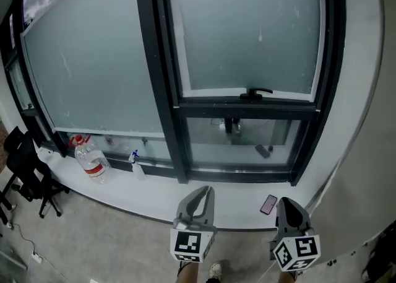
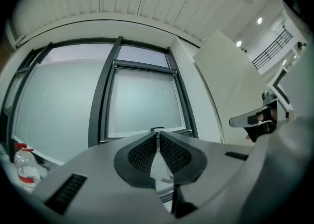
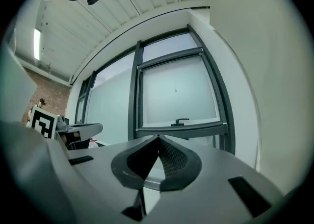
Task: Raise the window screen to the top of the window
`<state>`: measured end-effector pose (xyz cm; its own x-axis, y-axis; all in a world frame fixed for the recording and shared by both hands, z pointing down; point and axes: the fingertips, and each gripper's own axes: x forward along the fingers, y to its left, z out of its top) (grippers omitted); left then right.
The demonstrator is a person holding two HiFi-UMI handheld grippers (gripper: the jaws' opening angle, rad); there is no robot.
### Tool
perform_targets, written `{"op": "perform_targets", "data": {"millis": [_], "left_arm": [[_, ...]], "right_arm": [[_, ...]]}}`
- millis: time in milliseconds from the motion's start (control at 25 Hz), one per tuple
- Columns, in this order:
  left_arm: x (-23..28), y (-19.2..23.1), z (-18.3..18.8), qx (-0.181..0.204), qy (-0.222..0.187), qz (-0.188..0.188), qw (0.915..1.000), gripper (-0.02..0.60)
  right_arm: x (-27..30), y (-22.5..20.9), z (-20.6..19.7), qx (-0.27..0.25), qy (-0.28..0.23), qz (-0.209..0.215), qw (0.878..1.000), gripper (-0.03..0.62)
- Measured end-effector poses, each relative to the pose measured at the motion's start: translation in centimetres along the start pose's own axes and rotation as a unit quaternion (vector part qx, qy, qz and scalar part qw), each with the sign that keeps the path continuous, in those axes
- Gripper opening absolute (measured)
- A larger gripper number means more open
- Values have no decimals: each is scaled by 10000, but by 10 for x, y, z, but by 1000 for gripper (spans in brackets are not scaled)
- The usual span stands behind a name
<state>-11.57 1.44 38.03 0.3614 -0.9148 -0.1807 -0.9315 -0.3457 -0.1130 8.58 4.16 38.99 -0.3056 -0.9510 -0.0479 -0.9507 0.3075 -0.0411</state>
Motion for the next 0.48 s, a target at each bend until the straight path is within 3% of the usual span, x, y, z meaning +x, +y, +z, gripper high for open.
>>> {"op": "perform_targets", "data": {"millis": [200,480], "left_arm": [[-40,-12,8,50,51,-5,10000,23],[-66,-7,26,144,-35,-85,9999,23]], "right_arm": [[-37,12,5,49,14,12,10000,5],[-58,43,21,-371,-139,-98,9992,5]]}}
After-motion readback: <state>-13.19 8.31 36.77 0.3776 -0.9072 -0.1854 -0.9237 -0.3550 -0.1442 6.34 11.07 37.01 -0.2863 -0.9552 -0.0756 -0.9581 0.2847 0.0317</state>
